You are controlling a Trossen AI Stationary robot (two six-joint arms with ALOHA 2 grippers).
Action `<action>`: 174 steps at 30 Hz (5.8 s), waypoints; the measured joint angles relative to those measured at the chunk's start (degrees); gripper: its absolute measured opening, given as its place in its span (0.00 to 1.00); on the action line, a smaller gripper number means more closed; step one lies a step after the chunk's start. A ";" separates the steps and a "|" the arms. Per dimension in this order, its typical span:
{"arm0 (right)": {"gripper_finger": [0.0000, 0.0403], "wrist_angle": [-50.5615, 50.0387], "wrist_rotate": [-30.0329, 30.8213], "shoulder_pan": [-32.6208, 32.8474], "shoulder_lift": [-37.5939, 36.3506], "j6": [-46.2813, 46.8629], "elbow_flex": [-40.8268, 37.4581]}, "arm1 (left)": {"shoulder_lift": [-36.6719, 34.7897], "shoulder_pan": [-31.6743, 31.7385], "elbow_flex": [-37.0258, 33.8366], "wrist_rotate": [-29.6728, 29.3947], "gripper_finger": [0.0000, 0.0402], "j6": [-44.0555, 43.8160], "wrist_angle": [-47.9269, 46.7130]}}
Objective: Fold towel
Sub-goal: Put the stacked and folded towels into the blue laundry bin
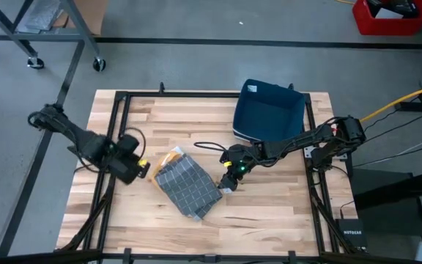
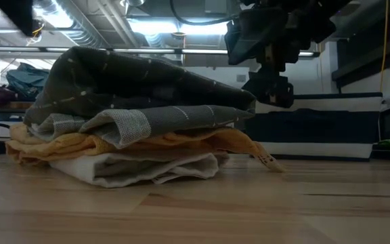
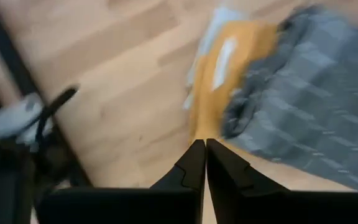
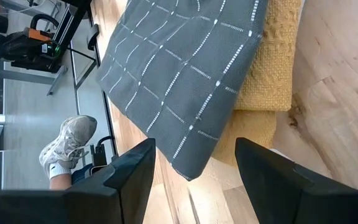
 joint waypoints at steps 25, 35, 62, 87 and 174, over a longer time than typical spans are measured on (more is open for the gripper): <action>0.56 0.20 -0.46 0.00 0.00 1.00 -0.02 | 4.20 10.93 -6.81 19.62 0.02 13.28 19.68; 0.56 0.63 -1.47 0.00 0.00 0.72 -0.02 | 22.49 7.12 -6.81 18.72 0.02 15.13 32.21; 0.56 -1.50 0.13 0.00 0.00 2.10 -0.02 | 19.61 26.54 -4.65 6.19 0.02 38.00 37.94; 0.56 -22.07 8.93 3.02 -13.66 -0.93 -2.73 | 9.57 27.07 -8.12 20.14 0.21 37.81 21.05; 0.56 7.24 26.16 3.76 7.05 41.70 -1.47 | 13.80 30.04 -31.36 22.13 0.42 24.24 70.94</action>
